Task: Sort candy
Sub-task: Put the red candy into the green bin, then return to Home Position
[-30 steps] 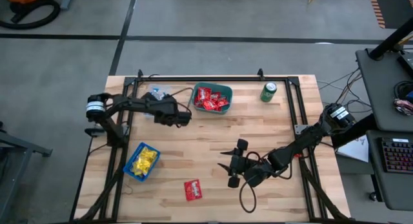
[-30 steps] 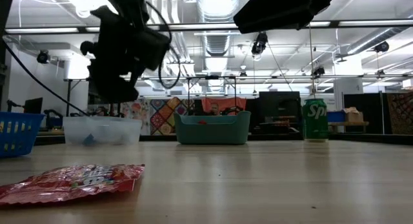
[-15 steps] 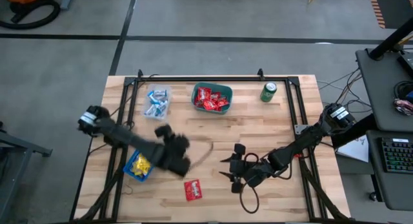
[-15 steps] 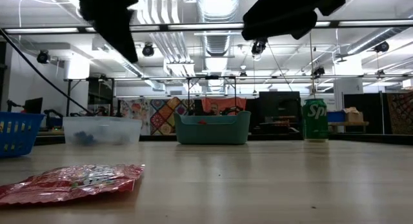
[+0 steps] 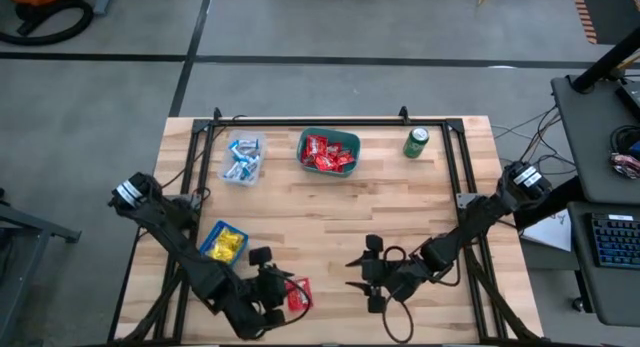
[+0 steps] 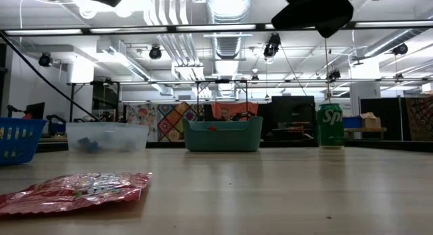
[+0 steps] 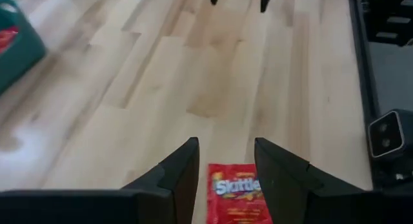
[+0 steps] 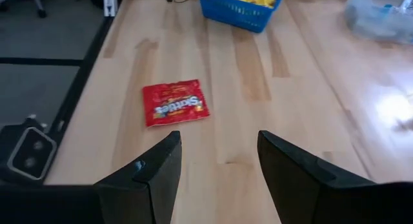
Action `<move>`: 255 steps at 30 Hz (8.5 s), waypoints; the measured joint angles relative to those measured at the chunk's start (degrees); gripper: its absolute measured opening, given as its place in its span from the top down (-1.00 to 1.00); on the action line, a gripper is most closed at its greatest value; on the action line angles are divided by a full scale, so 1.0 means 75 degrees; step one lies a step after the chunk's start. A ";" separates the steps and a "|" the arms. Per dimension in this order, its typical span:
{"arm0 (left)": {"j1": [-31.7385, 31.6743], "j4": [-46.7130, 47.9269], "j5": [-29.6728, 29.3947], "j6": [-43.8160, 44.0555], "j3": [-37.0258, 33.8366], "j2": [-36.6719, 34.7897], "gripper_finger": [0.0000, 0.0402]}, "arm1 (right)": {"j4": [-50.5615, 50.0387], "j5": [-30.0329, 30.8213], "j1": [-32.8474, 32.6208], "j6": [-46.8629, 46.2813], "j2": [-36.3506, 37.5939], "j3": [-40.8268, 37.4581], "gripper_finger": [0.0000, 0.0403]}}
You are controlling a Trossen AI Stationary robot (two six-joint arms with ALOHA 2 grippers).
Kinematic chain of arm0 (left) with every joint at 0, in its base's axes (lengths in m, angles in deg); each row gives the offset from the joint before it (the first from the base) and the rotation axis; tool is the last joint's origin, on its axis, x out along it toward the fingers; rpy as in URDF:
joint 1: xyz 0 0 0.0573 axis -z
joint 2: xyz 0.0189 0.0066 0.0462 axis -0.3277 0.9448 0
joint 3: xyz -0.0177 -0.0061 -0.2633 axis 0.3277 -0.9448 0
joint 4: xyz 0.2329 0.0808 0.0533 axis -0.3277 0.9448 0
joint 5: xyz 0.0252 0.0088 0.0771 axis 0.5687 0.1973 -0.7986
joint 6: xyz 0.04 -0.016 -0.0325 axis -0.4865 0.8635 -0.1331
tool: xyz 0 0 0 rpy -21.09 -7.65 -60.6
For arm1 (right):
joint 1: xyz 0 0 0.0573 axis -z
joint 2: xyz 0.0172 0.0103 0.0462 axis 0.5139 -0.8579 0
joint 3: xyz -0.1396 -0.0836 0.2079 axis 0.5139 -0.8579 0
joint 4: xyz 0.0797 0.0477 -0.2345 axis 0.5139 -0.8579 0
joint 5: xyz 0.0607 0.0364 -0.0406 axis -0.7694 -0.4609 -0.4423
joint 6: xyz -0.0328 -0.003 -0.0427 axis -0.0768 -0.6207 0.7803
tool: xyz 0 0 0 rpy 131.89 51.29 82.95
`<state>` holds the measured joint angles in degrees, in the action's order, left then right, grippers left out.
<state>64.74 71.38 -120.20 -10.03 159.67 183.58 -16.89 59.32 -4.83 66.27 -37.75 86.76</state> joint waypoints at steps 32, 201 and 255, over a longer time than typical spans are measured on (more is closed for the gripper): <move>0.0017 -0.1110 0.0282 0.1025 -0.0238 0.2600 -0.04 | -0.0221 0.0013 -0.0752 -0.0399 0.0000 -0.0009 0.03; 0.0022 0.2730 -0.3015 -0.0543 0.0056 -0.0228 0.63 | -0.2478 -0.2392 0.5878 0.0561 0.0510 0.1174 0.95; 0.0070 -0.7867 0.0726 -0.6007 -0.6338 -0.4988 1.00 | 0.2739 -0.2903 0.4655 0.2703 0.3839 -0.4089 0.41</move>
<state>65.26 12.38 -114.76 -55.08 112.13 146.17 3.65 37.55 30.09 86.55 -8.96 56.09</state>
